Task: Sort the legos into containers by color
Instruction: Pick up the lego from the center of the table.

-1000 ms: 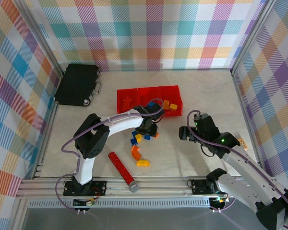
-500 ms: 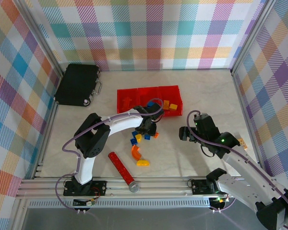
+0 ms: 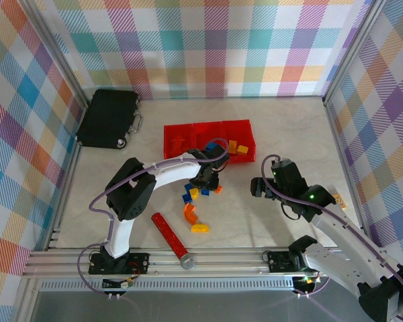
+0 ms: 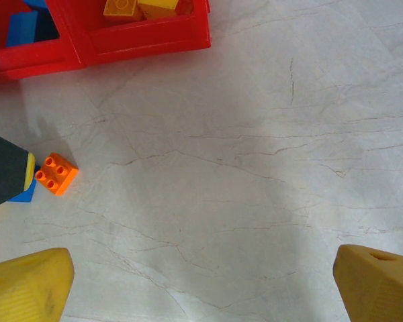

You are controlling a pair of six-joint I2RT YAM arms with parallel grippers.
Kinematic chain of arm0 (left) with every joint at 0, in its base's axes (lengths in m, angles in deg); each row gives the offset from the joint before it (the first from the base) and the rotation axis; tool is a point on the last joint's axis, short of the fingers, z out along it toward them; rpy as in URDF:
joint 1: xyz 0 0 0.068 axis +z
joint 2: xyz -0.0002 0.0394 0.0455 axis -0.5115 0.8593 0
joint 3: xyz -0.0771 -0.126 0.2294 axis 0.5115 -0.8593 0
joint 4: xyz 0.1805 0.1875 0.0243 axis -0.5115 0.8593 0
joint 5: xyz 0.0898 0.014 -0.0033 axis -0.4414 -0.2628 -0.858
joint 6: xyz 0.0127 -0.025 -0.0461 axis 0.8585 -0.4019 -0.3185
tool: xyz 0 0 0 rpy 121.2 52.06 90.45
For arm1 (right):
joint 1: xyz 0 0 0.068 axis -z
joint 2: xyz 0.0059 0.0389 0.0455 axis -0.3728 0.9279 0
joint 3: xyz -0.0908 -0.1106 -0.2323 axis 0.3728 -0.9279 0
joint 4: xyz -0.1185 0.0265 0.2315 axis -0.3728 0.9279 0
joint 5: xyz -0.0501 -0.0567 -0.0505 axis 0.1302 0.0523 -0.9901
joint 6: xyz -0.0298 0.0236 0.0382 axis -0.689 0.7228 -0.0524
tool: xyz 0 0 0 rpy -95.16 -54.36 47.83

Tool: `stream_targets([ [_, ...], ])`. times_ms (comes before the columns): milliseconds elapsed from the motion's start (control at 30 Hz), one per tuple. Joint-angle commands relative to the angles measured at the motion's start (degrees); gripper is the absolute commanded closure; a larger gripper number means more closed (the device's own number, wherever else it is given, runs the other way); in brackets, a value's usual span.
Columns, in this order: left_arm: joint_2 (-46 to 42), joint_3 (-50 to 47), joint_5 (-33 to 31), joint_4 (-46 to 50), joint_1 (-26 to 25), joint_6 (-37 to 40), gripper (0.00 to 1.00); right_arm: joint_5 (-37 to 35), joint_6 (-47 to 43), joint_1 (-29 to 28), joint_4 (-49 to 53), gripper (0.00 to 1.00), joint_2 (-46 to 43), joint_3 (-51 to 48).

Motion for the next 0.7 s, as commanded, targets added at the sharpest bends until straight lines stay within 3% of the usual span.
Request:
stream_targets([
  [0,-0.92,-1.05,-0.87,0.08,0.7,-1.4,0.79,-0.57,-0.48,0.51,0.39,0.01,-0.28,0.87],
  [133,-4.85,-1.27,-1.45,-0.67,0.75,-1.95,0.82,-0.91,-0.6,0.59,0.44,0.01,-0.51,0.96],
  [367,-10.21,4.64,-7.46,-1.52,1.92,-1.33,0.78,-1.35,-0.46,0.68,1.18,0.01,-0.64,1.07],
  [667,-2.26,20.23,-7.68,-2.79,7.03,3.69,0.78,-0.56,-0.46,0.68,0.89,0.01,-0.25,0.99],
])
